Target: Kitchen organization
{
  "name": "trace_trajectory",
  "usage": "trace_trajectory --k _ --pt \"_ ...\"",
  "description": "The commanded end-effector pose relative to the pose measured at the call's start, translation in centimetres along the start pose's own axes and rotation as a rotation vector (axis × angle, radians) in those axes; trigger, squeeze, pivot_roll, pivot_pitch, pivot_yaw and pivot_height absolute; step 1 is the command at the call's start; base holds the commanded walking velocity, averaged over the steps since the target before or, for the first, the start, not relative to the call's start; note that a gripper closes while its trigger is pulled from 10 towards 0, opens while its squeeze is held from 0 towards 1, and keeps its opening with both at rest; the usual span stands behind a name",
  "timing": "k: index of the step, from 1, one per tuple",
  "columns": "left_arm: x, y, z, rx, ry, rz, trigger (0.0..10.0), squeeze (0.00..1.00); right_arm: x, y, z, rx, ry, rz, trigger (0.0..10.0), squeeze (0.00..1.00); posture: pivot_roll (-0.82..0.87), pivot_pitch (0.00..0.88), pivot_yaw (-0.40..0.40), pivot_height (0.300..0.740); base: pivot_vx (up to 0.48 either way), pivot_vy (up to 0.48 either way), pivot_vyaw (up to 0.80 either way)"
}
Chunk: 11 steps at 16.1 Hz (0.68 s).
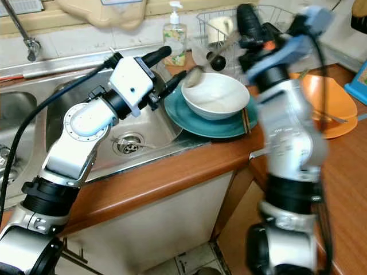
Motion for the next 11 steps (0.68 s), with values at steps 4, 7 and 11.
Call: trace_trajectory --k 4,7,11 --pt "-1.3 0.0 -0.3 -0.022 -0.063 0.072 0.0 0.00 -1.2 0.1 2.7 0.067 0.038 0.029 0.0 0.00 -0.14 0.000 0.044 0.740 0.000 0.000 0.00" --pt "-2.0 -0.2 0.0 0.000 -0.057 0.113 0.8 0.00 -1.8 0.0 3.7 0.094 0.048 0.043 0.0 0.00 -0.14 0.000 0.051 0.740 0.000 0.000 0.00" --pt "-2.3 -0.2 0.0 -0.008 -0.094 0.126 0.0 0.00 -2.0 -0.1 4.1 0.104 0.056 0.048 0.0 0.00 -0.14 0.000 0.051 0.740 0.000 0.000 0.00"
Point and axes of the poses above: a point about 5 cm out from each wrist's last joint towards the gripper, its own y axis pointing out of the wrist towards the gripper, its own x axis along the axis of the wrist's last joint, z = x × y, the point moved 1 cm from there along y, pointing out of the wrist towards the gripper, and after that the axes turned 10 degrees about -y, right-handed, at the moved point
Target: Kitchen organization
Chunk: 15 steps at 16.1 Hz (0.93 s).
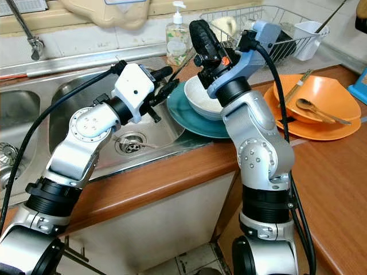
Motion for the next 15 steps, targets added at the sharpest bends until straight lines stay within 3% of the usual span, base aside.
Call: trace_trajectory --k 1,7,8,9,10,12,13,14,15 --pt "-0.5 0.0 -0.1 -0.008 -0.009 0.029 0.0 0.00 0.1 -0.1 0.5 0.013 -0.007 0.000 0.0 0.00 -0.14 0.000 0.054 0.740 0.000 0.000 0.00" --pt "-0.4 -0.1 0.3 0.006 -0.008 0.034 0.0 0.00 -0.1 -0.1 0.6 0.017 -0.018 0.010 0.0 0.00 -0.14 0.000 0.051 0.740 0.000 0.000 0.00" --pt "-0.4 -0.1 0.5 0.011 -0.005 0.038 0.0 0.00 -0.1 -0.1 0.6 0.017 -0.027 0.018 9.1 0.00 -0.14 0.000 0.051 0.740 0.000 0.000 0.00" --pt "-0.4 -0.2 0.5 0.014 -0.004 0.040 0.0 0.00 -0.3 -0.1 0.6 0.015 -0.029 0.026 10.0 0.00 -0.14 0.000 0.051 0.740 0.000 0.000 0.00" --pt "-0.7 -0.4 0.8 0.025 0.001 0.055 0.0 0.00 -0.6 -0.1 0.7 0.030 -0.022 0.039 10.0 1.00 -0.13 0.000 0.050 0.740 0.000 0.000 0.00" --pt "-1.1 -0.6 1.2 0.035 0.013 0.084 0.0 0.00 -1.0 -0.2 0.6 0.012 -0.067 0.071 10.0 1.00 -0.13 0.000 0.051 0.740 0.000 0.000 0.00" --pt "-1.4 -0.8 1.4 0.039 0.019 0.099 0.0 0.00 -1.2 -0.3 0.2 -0.013 -0.102 0.089 10.0 0.70 -0.13 0.000 0.051 0.740 0.000 0.000 0.00" --pt "-1.8 -1.2 1.8 0.044 0.033 0.129 0.0 0.00 -1.4 -0.5 -0.5 -0.045 -0.134 0.112 10.0 0.00 -0.14 0.000 0.050 0.740 0.000 0.000 0.00" --pt "-2.6 -1.6 2.2 0.041 0.058 0.172 0.0 0.00 -1.4 -0.9 -1.0 -0.055 -0.148 0.122 10.0 0.00 -0.14 0.000 0.048 0.740 0.000 0.000 0.00"
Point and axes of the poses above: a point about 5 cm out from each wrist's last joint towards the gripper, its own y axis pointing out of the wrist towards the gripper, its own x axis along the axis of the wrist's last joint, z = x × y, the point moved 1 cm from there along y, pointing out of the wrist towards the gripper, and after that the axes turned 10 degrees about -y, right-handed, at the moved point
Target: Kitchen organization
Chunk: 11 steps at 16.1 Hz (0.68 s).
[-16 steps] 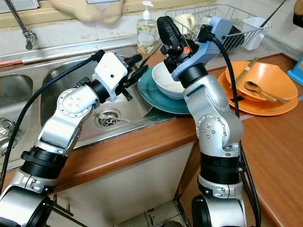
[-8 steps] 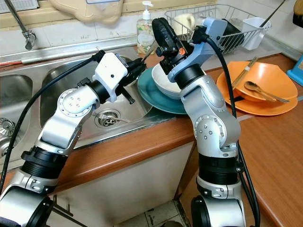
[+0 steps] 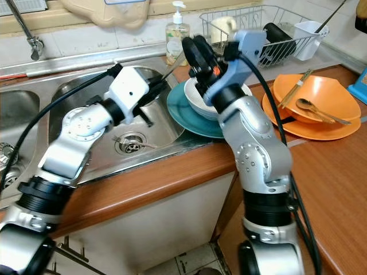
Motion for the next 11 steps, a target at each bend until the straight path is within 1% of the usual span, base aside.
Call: trace_trajectory --k 1,2,3,4,5,6,7,8,9,10,11 --pt "-1.7 -0.7 0.7 0.001 0.046 0.094 0.0 0.00 0.0 -0.7 -0.8 -0.019 -0.029 0.022 10.0 0.00 -0.14 0.000 0.048 0.740 0.000 0.000 0.00" --pt "-2.9 -1.0 1.0 -0.011 0.094 0.157 0.0 0.00 -0.1 -1.2 -0.7 0.024 -0.058 0.054 10.0 0.00 -0.14 0.000 0.047 0.740 0.000 0.000 0.00" --pt "-4.9 -1.8 1.6 -0.017 0.132 0.259 0.0 0.00 -0.8 -2.3 -0.3 0.109 -0.139 0.156 10.0 0.00 -0.14 0.000 0.051 0.740 0.000 0.000 0.00" --pt "-5.9 -2.1 2.1 -0.009 0.125 0.305 0.0 0.00 -1.4 -3.2 0.1 0.170 -0.186 0.210 10.0 0.00 -0.15 0.000 0.051 0.740 0.000 0.000 0.00" --pt "-6.7 -2.3 2.5 -0.003 0.128 0.349 0.0 0.00 -1.6 -3.8 0.7 0.220 -0.188 0.238 10.0 0.00 -0.15 0.000 0.051 0.740 0.000 0.000 0.00" --pt "-7.3 -2.4 2.7 -0.006 0.147 0.386 0.0 0.00 -1.9 -4.3 1.2 0.271 -0.192 0.265 10.0 0.00 -0.15 0.000 0.053 0.740 0.000 0.000 0.00" --pt "-8.3 -2.6 3.2 0.001 0.150 0.445 0.3 0.00 -2.3 -5.3 2.3 0.374 -0.211 0.319 10.0 0.00 -0.15 0.000 0.053 0.740 0.000 0.000 0.00" --pt "-8.9 -2.4 3.5 0.006 0.151 0.479 1.1 0.00 -2.8 -5.9 3.1 0.428 -0.217 0.360 10.0 0.00 -0.15 0.000 0.052 0.740 0.000 0.000 0.00" --pt "-9.5 -2.1 3.6 -0.002 0.146 0.511 3.9 0.00 -3.3 -6.3 3.6 0.461 -0.215 0.405 10.0 0.00 -0.15 0.000 0.049 0.740 0.000 0.000 0.00" --pt "-10.4 -1.9 3.4 -0.014 0.125 0.557 10.0 0.00 -4.0 -6.8 4.0 0.483 -0.222 0.464 10.0 0.00 -0.16 0.000 0.049 0.740 0.000 0.000 0.00" --pt "-11.0 -1.7 3.0 -0.031 0.110 0.591 10.0 0.00 -4.7 -7.1 4.2 0.492 -0.229 0.512 10.0 0.00 -0.16 0.000 0.051 0.740 0.000 0.000 0.00"
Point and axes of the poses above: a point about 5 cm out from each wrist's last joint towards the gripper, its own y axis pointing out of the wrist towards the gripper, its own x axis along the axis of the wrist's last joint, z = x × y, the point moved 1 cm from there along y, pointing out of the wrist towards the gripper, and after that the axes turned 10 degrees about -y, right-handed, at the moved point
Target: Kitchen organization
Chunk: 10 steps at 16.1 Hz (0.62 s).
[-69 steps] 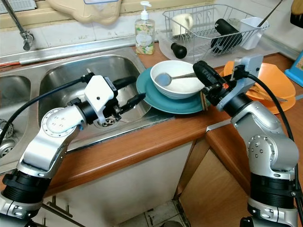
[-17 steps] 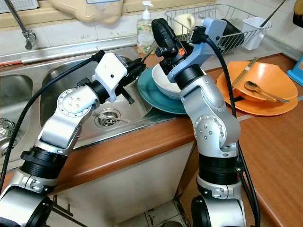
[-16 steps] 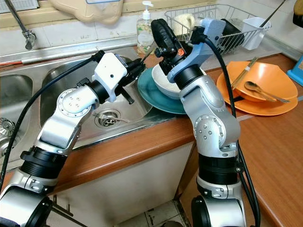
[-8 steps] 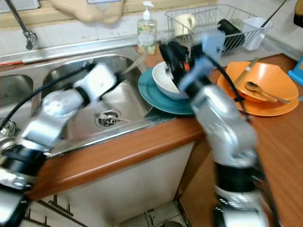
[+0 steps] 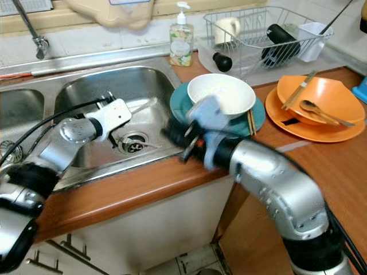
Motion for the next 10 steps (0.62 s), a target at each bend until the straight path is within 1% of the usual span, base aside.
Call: trace_trajectory --k 1,2,3,4,5,7,10 --pt "-0.3 0.5 -0.4 -0.026 0.010 0.033 10.0 0.00 -0.4 0.1 0.7 0.022 -0.007 0.049 10.0 0.00 -0.16 0.000 0.051 0.740 0.000 0.000 0.00" --pt "-0.3 0.7 -0.5 -0.032 -0.004 0.044 10.0 0.00 -0.7 0.1 0.8 0.024 0.002 0.070 10.0 0.00 -0.16 0.000 0.051 0.740 0.000 0.000 0.00" --pt "-0.4 0.9 -0.9 -0.057 -0.031 0.062 10.0 0.10 -1.2 0.1 0.8 0.011 0.016 0.103 10.0 0.00 -0.16 0.000 0.052 0.740 0.000 0.000 0.00" --pt "-0.6 1.1 -1.1 -0.071 -0.031 0.082 10.0 0.92 -1.6 0.1 0.6 -0.015 0.026 0.133 10.0 0.00 -0.16 0.000 0.054 0.740 0.000 0.000 0.00" --pt "-0.8 1.2 -1.2 -0.077 -0.046 0.092 10.0 1.00 -1.8 0.1 0.5 -0.033 0.036 0.149 10.0 0.00 -0.17 0.000 0.055 0.740 0.000 0.000 0.00" --pt "-1.2 1.4 -1.5 -0.092 -0.049 0.118 10.0 1.00 -2.1 0.0 0.4 -0.063 0.044 0.170 10.0 0.00 -0.17 0.000 0.059 0.740 0.000 0.000 0.00" --pt "-1.5 1.4 -1.7 -0.109 -0.050 0.127 10.0 1.00 -2.1 -0.1 -0.1 -0.103 0.053 0.184 10.0 0.00 -0.17 0.000 0.057 0.740 0.000 0.000 0.00"
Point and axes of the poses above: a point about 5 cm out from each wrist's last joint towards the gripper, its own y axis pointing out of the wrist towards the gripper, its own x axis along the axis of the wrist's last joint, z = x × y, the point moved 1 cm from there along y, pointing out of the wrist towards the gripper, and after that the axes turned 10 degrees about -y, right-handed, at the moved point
